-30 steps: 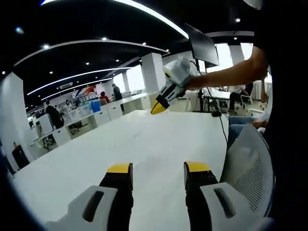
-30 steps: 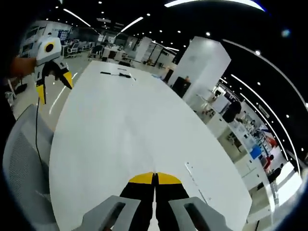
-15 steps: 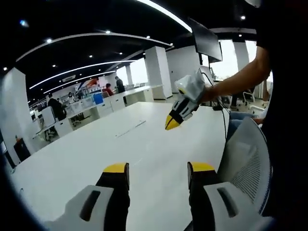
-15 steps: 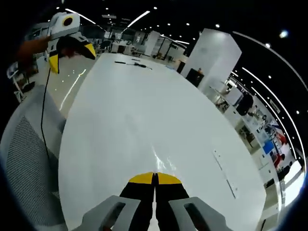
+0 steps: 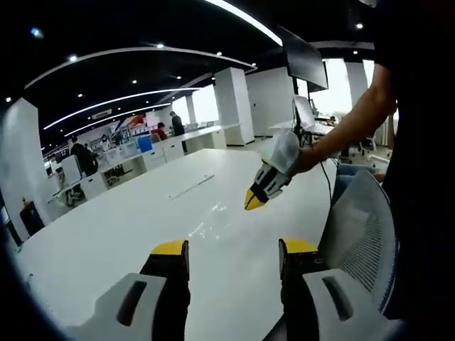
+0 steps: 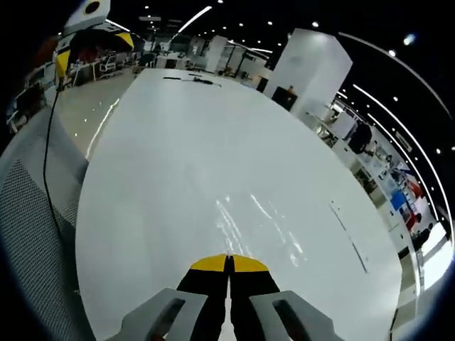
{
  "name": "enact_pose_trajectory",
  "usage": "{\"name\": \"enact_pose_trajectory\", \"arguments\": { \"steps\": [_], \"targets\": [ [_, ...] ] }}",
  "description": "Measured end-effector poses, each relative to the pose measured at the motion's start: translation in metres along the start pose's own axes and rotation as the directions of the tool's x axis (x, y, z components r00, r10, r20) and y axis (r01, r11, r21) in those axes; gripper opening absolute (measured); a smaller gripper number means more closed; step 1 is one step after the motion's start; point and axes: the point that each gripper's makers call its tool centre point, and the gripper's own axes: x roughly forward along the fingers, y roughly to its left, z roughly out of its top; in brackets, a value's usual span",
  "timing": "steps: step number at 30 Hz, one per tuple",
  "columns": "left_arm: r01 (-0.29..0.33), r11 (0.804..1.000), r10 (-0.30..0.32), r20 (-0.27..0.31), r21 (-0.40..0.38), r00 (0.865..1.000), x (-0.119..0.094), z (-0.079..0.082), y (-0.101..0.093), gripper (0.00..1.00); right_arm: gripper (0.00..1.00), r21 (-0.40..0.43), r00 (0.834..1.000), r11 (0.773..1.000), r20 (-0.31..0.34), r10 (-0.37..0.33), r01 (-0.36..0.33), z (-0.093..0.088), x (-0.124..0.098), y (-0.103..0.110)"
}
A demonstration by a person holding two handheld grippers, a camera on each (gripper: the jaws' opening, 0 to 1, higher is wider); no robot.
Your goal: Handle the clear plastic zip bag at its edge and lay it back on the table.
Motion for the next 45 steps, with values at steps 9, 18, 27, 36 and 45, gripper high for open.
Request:
{"name": "enact_pose_trajectory", "arguments": {
  "steps": [9,18,27,36,45],
  "targets": [
    [0.005,1.0,-0.006,-0.025,-0.018,1.0,-0.002,-0.014,-0.006,0.48,0.0,0.052,0.999,0.999,-0.037,0.002,0.0,-0.015,0.016,0.012],
    [0.014,1.0,-0.014,-0.048,0.0,0.999,-0.001,-0.022,-0.01,0.48,0.06,0.037,1.0,0.999,-0.031,0.0,0.001,-0.019,0.012,0.021],
    [0.027,0.999,-0.026,-0.067,0.019,0.997,-0.004,-0.032,-0.004,0.49,0.13,0.087,1.0,0.996,0.008,0.008,-0.009,-0.014,-0.004,0.042],
    [0.032,0.999,-0.032,-0.067,0.001,0.997,-0.002,-0.054,0.0,0.52,0.3,0.155,0.999,0.988,0.033,0.011,-0.016,-0.017,-0.025,0.05],
    [0.052,0.999,-0.053,-0.075,-0.014,0.996,0.01,-0.056,-0.019,0.55,0.47,0.233,0.997,0.972,0.062,-0.052,0.036,-0.027,-0.064,0.048]
  ]
}}
